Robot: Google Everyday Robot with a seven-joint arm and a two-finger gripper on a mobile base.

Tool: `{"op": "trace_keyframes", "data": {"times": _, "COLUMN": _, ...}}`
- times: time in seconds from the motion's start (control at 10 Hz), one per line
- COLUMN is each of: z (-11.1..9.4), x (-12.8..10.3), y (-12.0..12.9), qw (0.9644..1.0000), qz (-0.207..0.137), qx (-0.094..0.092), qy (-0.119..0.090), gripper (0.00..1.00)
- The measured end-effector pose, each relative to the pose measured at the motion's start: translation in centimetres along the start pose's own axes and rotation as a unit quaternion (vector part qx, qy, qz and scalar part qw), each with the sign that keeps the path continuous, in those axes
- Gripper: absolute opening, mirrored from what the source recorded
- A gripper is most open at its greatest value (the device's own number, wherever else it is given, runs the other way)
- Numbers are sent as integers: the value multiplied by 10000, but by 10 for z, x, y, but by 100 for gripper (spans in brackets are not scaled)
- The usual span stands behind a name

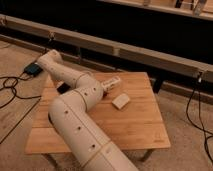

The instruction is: Place the eraser on the white sponge

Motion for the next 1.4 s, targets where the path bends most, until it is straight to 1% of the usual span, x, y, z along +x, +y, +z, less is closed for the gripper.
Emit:
{"op": "trace_keyframes", "data": {"times": 0.3, "z": 3, "x": 0, "y": -1, "qw": 9993, "qz": 354, "qx": 68, "qy": 29, "gripper": 65}}
{"op": "trace_keyframes", "data": {"times": 0.7, "z": 6, "x": 5, "y": 3, "qw": 9987, "qz": 451, "qx": 197, "qy": 97, "gripper": 65}}
{"op": "trace_keyframes", "data": {"times": 0.9, "z": 7, "x": 10, "y": 0, "qw": 9984, "qz": 460, "qx": 294, "qy": 175, "gripper": 65}}
{"op": "trace_keyframes", "data": {"times": 1.1, "z": 8, "x": 15, "y": -10, "qw": 9977, "qz": 505, "qx": 378, "qy": 252, "gripper": 65}}
{"op": "trace_keyframes", "data": {"times": 1.2, "z": 9, "x": 17, "y": -15, "qw": 9974, "qz": 538, "qx": 384, "qy": 282, "gripper": 65}}
{"op": "trace_keyframes", "data": {"times": 1.4, "z": 10, "x": 12, "y": -16, "qw": 9982, "qz": 519, "qx": 243, "qy": 194, "gripper": 65}}
